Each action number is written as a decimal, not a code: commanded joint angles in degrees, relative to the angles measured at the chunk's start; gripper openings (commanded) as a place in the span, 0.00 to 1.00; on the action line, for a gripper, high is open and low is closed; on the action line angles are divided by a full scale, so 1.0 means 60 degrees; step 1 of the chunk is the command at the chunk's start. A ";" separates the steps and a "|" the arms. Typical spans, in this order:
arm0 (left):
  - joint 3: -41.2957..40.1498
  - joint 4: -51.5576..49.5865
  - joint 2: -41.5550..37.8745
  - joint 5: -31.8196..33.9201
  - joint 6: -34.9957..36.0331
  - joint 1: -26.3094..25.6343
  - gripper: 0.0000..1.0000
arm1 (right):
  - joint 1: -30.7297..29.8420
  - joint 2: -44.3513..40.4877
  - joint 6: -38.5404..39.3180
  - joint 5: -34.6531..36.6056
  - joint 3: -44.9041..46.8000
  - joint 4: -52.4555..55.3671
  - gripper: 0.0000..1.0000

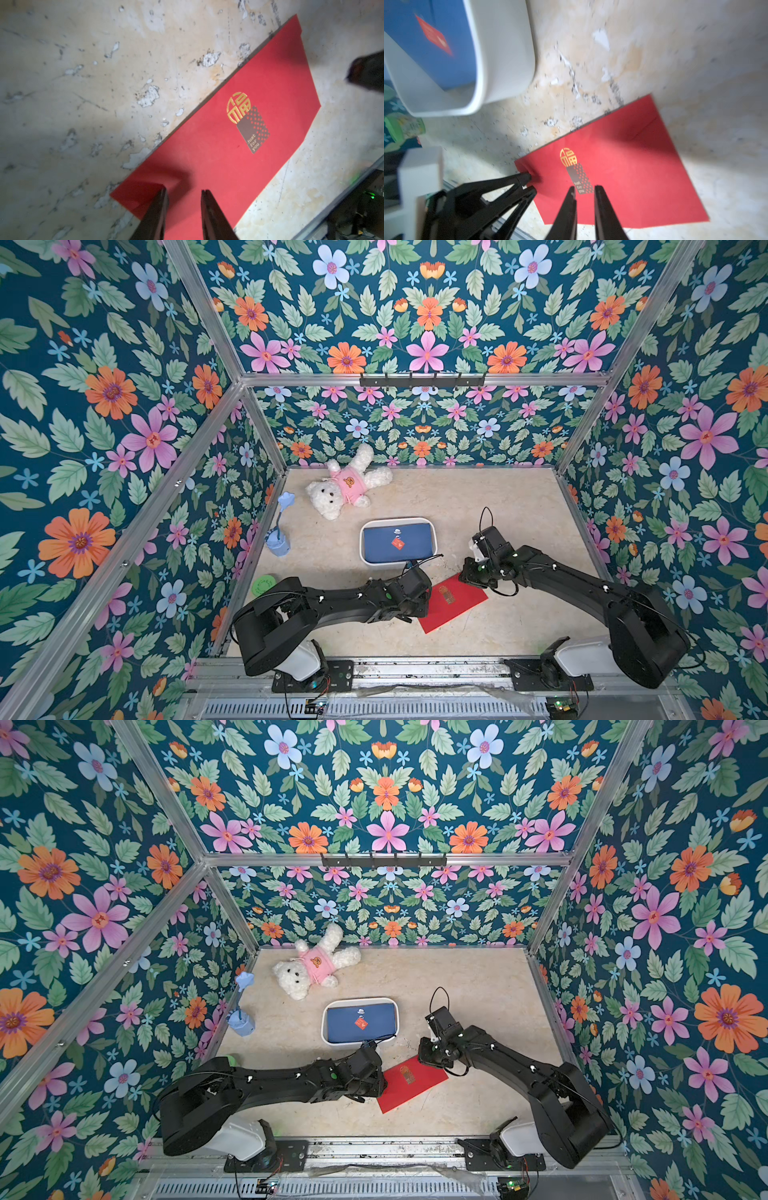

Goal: Put the sealed envelopes into the storage box
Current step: Move the envelope to the center of the board.

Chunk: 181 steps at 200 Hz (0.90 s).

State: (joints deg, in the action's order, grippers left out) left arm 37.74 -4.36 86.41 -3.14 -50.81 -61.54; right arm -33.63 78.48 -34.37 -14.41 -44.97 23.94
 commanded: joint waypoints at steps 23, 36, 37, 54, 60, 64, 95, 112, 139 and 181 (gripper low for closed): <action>0.0110 -0.0538 0.0113 0.0048 0.0261 0.0095 0.35 | 0.1482 -0.0248 0.0645 0.1495 0.0192 0.1105 0.33; 0.0349 -0.0803 0.0137 0.0115 0.0495 0.0159 0.35 | 0.1836 -0.0168 0.0828 0.1558 0.0351 0.1104 0.39; 0.0369 -0.0829 0.0133 0.0121 0.0519 0.0161 0.35 | 0.1838 -0.0164 0.0847 0.1555 0.0356 0.1091 0.40; 0.0871 -0.1370 0.0066 0.0300 0.0857 0.0176 0.37 | 0.1825 -0.0019 0.1164 0.1351 0.0416 0.1027 0.50; 0.1036 -0.1544 0.0022 0.0342 0.0957 0.0169 0.38 | 0.1825 0.0042 0.1246 0.1242 0.0448 0.1024 0.54; 0.1152 -0.1636 -0.0011 0.0360 0.1026 0.0167 0.38 | 0.1811 0.0066 0.1294 0.1186 0.0464 0.0984 0.56; 0.1966 -0.2284 -0.0087 0.0362 0.1445 0.0183 0.41 | 0.1534 0.0091 0.1451 0.0810 0.0680 0.0675 0.68; 0.2173 -0.2584 -0.0222 0.0441 0.1400 0.0183 0.41 | 0.1308 0.0211 0.1505 0.0705 0.0745 0.0543 0.73; 0.1717 -0.2891 -0.0925 0.0682 0.0660 0.0206 0.44 | 0.0859 0.0544 0.1654 0.0721 0.0707 0.0392 0.77; 0.0439 -0.2559 -0.1437 0.0201 -0.0226 0.0207 0.45 | 0.0545 0.0964 0.1966 0.0597 0.0497 0.0275 0.87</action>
State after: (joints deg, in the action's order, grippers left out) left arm 42.98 -19.64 78.52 -0.25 -48.27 -60.38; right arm -29.23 83.11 -24.43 -10.07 -41.54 26.48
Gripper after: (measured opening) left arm 0.454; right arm 0.854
